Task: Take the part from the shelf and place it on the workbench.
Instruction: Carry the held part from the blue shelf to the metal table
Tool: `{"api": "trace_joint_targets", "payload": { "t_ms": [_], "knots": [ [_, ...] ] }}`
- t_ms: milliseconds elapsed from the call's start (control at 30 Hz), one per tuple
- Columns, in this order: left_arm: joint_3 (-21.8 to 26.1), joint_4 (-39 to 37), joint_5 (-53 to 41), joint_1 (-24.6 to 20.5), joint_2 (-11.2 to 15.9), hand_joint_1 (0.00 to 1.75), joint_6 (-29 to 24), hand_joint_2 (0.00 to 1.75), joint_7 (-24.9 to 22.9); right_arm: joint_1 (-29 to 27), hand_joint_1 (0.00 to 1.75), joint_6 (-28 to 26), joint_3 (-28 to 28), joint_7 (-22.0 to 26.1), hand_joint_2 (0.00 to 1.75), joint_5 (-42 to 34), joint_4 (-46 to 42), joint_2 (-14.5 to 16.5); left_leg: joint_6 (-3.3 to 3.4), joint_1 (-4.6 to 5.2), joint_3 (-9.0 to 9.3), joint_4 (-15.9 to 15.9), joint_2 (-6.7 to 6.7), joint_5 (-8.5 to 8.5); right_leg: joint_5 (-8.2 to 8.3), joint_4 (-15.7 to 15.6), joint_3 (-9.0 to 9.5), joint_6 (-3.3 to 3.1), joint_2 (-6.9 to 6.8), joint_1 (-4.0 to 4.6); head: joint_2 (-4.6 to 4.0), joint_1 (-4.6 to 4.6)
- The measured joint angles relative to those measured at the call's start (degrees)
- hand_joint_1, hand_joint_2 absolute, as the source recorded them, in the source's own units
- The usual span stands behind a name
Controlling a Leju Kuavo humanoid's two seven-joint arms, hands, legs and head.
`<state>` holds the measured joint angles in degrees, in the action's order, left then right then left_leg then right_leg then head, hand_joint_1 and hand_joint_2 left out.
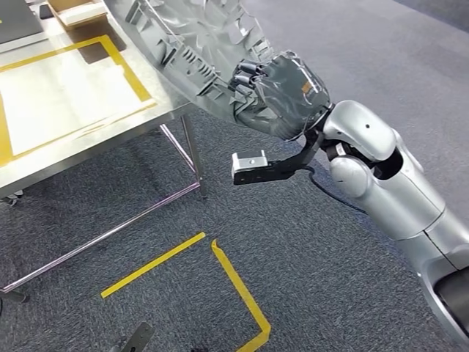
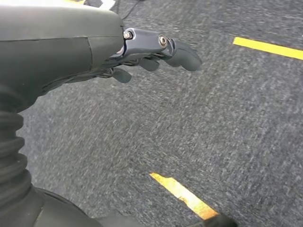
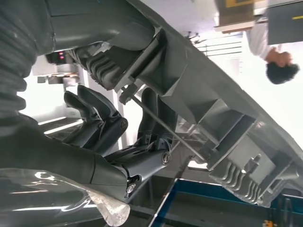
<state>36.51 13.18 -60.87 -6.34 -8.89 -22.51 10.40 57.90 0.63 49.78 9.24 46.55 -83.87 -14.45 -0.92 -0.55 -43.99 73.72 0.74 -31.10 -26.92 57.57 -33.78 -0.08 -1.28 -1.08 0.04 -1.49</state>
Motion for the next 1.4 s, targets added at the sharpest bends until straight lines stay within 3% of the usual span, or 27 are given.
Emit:
{"api": "trace_joint_targets", "payload": {
  "t_ms": [33, 67, 100, 167, 233, 300, 367, 433, 500, 533, 567, 600, 667, 733, 800, 833, 900, 967, 1033, 1067, 1100, 1133, 1200, 1233, 1333, 1400],
  "knots": [
    [0.0, 0.0, 0.0, 0.0, 0.0, 0.00, 0.1, 1.75, 0.0, 0.0, 1.75, 0.0, 0.1, 0.0, 1.75, 0.0, 0.0, 0.0, -0.13, -0.14, -0.26, 0.5, -0.29, 0.48, -0.18, 0.1, 0.11, 0.04, -0.65, 0.00, -0.01, -0.03],
    [0.0, 0.0, 0.0, 0.0, 0.1, 0.00, 0.2, 1.75, 0.0, -0.1, 1.75, 0.0, 0.2, 0.0, 1.75, 0.0, 0.0, 0.0, -0.18, -0.24, 0.60, -1.3, -0.54, 1.99, -0.39, 0.1, 0.29, 0.12, -1.26, 0.00, -0.01, -0.03],
    [0.0, 0.0, 0.0, 0.0, 0.1, 0.00, 0.3, 1.75, 0.0, -0.1, 1.75, 0.0, 0.2, 0.0, 1.75, 0.1, 0.0, 0.0, -0.13, -0.28, 2.34, -4.9, -1.10, 4.13, -0.64, 0.2, 0.56, 0.26, -1.82, 0.00, -0.01, -0.03],
    [0.0, 0.0, 0.0, -0.1, 0.2, 0.00, 0.3, 1.75, 0.0, 0.0, 1.75, 0.0, 0.3, 0.0, 1.75, 0.3, 0.0, 0.0, 0.28, 0.24, 5.80, -11.8, -3.30, 6.67, -1.14, 0.3, 1.03, 0.70, -2.84, 0.22, 0.00, -0.03],
    [0.0, 0.0, 0.0, -0.3, 0.2, 0.00, 0.4, 1.75, 0.0, 0.0, 1.75, 0.0, 0.5, 0.1, 1.75, 0.5, 0.0, 0.0, 1.01, 0.86, 6.89, -14.3, -4.45, 6.52, -1.49, 0.4, 1.20, 1.22, -3.90, 0.60, 0.00, -0.03],
    [0.0, 0.0, -0.1, -0.3, 0.2, 0.00, 0.4, 1.75, 0.0, 0.0, 1.75, 0.0, 0.8, 0.2, 1.75, 0.9, 0.0, 0.1, 1.74, 0.79, 6.89, -14.7, -3.29, 6.39, -1.93, 0.4, 1.28, 1.77, -5.06, 0.70, -0.01, -0.02],
    [0.0, 0.0, -0.1, -0.3, 0.3, 0.00, 0.4, 1.75, 0.0, -0.1, 1.75, 0.0, 1.2, 0.2, 1.75, 1.2, 0.1, 0.2, 2.38, 0.46, 7.13, -15.0, -1.95, 6.52, -3.47, 2.1, 0.62, 2.20, -3.59, 0.48, -0.01, 0.15],
    [0.0, 0.0, 0.0, -0.4, 0.3, 0.00, 0.6, 1.75, 0.1, -0.2, 1.75, 0.0, 1.5, 0.2, 1.75, 1.4, 0.2, 0.2, 2.85, 0.28, 7.26, -15.1, -0.66, 6.60, -6.56, 8.6, -2.50, 2.34, -0.37, 0.33, -0.01, 0.46],
    [0.0, 0.0, 0.3, -0.4, 0.2, 0.00, 0.9, 1.75, 0.4, -0.5, 1.75, 0.0, 1.9, 0.3, 1.75, 1.4, 0.3, 0.2, 3.00, 0.28, 7.29, -15.1, 0.78, 6.59, -8.67, 15.8, -6.57, 2.37, 1.01, 0.36, 0.00, 0.61],
    [0.1, 0.0, 0.5, -0.4, 0.2, 0.00, 1.0, 1.75, 0.7, -0.6, 1.75, 0.0, 2.0, 0.3, 1.75, 1.4, 0.4, 0.2, 3.01, 0.29, 7.34, -15.1, 1.57, 6.57, -8.25, 17.1, -7.65, 2.35, 1.17, 0.38, 0.00, 0.62],
    [0.1, 0.0, 0.8, -0.5, 0.2, 0.00, 1.2, 1.75, 0.8, -0.7, 1.75, 0.0, 2.1, 0.3, 1.75, 1.4, 0.5, 0.2, 3.00, 0.28, 7.41, -15.0, 2.41, 6.56, -6.68, 16.0, -7.62, 2.25, 1.26, 0.39, 0.00, 0.61],
    [0.2, 0.0, 1.1, -0.5, 0.2, 0.00, 1.5, 1.75, 1.0, -0.8, 1.75, 0.0, 2.1, 0.2, 1.75, 1.4, 0.6, 0.2, 2.96, 0.27, 7.49, -15.0, 3.27, 6.53, -4.29, 12.8, -6.58, 2.10, 1.59, 0.36, -0.01, 0.64],
    [0.4, 0.0, 1.5, -0.5, 0.3, 0.00, 2.0, 1.75, 1.0, -0.6, 1.75, 0.0, 2.0, 0.2, 1.75, 1.3, 0.9, 0.2, 2.71, 0.24, 7.38, -14.7, 4.81, 6.44, -0.52, 5.3, -3.46, 1.72, 3.68, 0.10, -0.01, 0.66],
    [0.6, 0.0, 1.7, -0.5, 0.3, 0.00, 2.4, 1.75, 1.0, -0.4, 1.75, 0.0, 1.8, 0.2, 1.75, 1.3, 1.2, 0.1, 2.12, 0.04, 6.74, -14.5, 5.95, 6.59, 0.14, 1.7, -1.75, 1.61, 5.18, 0.00, 0.00, 0.65],
    [0.8, 0.0, 1.9, -0.4, 0.5, 0.00, 3.0, 1.75, 1.4, -0.2, 1.75, -0.1, 1.8, 0.2, 1.75, 1.3, 1.3, 0.1, 1.38, -0.24, 6.25, -14.5, 7.00, 6.85, 0.00, 1.1, -1.38, 1.49, 4.39, 0.04, -0.01, 0.65],
    [0.9, 0.0, 2.0, -0.3, 0.6, 0.00, 3.5, 1.75, 1.7, -0.2, 1.75, -0.1, 1.7, 0.1, 1.75, 1.3, 1.4, 0.2, 1.03, -0.20, 6.14, -14.4, 6.77, 6.70, 0.08, 0.9, -1.18, 1.27, 3.84, -0.01, -0.01, 0.66],
    [1.1, 0.0, 2.2, -0.3, 0.8, 0.00, 4.6, 1.75, 2.3, -0.2, 1.75, -0.3, 1.5, 0.0, 1.75, 1.4, 1.6, 0.2, 0.31, 0.03, 4.90, -11.6, 4.07, 4.87, 0.25, 0.4, -0.69, 0.70, 2.73, -0.31, -0.02, 0.24],
    [1.2, 0.0, 2.4, -0.3, 0.9, 0.00, 5.5, 1.75, 2.7, -0.4, 1.75, -0.8, 1.3, -0.1, 1.75, 1.6, 1.7, 0.2, -0.26, -0.06, 1.84, -4.7, 0.71, 1.54, 0.22, 0.3, -0.52, 0.40, 1.87, -0.23, -0.02, -0.25],
    [1.3, 0.0, 2.4, -0.3, 1.0, 0.00, 5.9, 1.75, 3.1, -0.8, 1.75, -1.2, 1.2, -0.1, 1.75, 2.0, 1.8, 0.2, -0.50, -0.30, -0.43, 0.5, -0.29, 0.05, 0.13, 0.3, -0.48, 0.37, 1.21, -0.19, -0.02, -0.27],
    [1.3, 0.0, 2.4, -0.3, 1.0, 0.00, 5.9, 1.75, 3.2, -0.9, 1.75, -1.3, 1.2, -0.1, 1.75, 2.1, 1.8, 0.2, -0.49, -0.35, -0.21, 0.3, -0.37, 0.78, 0.09, 0.3, -0.44, 0.39, 1.00, -0.19, -0.02, -0.27],
    [1.3, 0.0, 2.4, -0.3, 1.1, 0.00, 6.0, 1.75, 3.3, -1.0, 1.75, -1.3, 1.1, -0.1, 1.75, 2.1, 1.8, 0.2, -0.40, -0.38, 1.04, -2.1, -0.39, 2.40, 0.04, 0.3, -0.38, 0.45, 0.86, -0.19, -0.02, -0.27],
    [1.3, 0.0, 2.4, -0.3, 1.1, 0.00, 6.0, 1.75, 3.4, -1.1, 1.75, -1.3, 1.1, 0.0, 1.75, 2.1, 1.8, 0.2, -0.19, -0.37, 3.01, -5.9, -0.45, 4.36, -0.04, 0.4, -0.29, 0.56, 0.78, -0.19, -0.02, -0.27],
    [1.3, 0.0, 2.4, -0.4, 1.3, 0.00, 5.9, 1.75, 3.6, -1.1, 1.75, -1.2, 0.9, 0.3, 1.75, 1.8, 1.8, 0.2, 0.31, -0.09, 6.42, -12.6, -0.58, 6.38, -0.20, 0.5, -0.32, 1.00, 0.69, 0.03, -0.01, -0.26],
    [1.3, 0.0, 2.4, -0.4, 1.3, 0.00, 5.9, 1.75, 3.7, -1.1, 1.75, -1.2, 0.8, 0.5, 1.75, 1.6, 1.8, 0.2, 0.55, 0.06, 7.21, -14.2, -0.62, 6.48, -0.24, 0.5, -0.42, 1.27, 0.65, 0.12, -0.01, -0.22],
    [1.3, 0.0, 2.4, -0.5, 1.3, 0.00, 5.8, 1.75, 3.7, -1.2, 1.75, -1.1, 0.7, 0.8, 1.75, 1.4, 1.9, 0.2, 1.37, 0.17, 7.48, -15.0, -0.39, 6.15, -0.47, 0.5, -0.50, 2.25, 0.37, 0.10, -0.02, -0.17],
    [1.3, 0.0, 2.4, -0.5, 1.2, 0.00, 5.8, 1.75, 3.7, -1.2, 1.75, -1.1, 0.6, 0.8, 1.75, 1.3, 1.9, 0.2, 2.08, -0.03, 7.79, -15.5, -0.06, 6.35, -2.34, 3.0, -1.73, 2.67, 0.53, 0.04, -0.02, 0.10]
  ]
}}
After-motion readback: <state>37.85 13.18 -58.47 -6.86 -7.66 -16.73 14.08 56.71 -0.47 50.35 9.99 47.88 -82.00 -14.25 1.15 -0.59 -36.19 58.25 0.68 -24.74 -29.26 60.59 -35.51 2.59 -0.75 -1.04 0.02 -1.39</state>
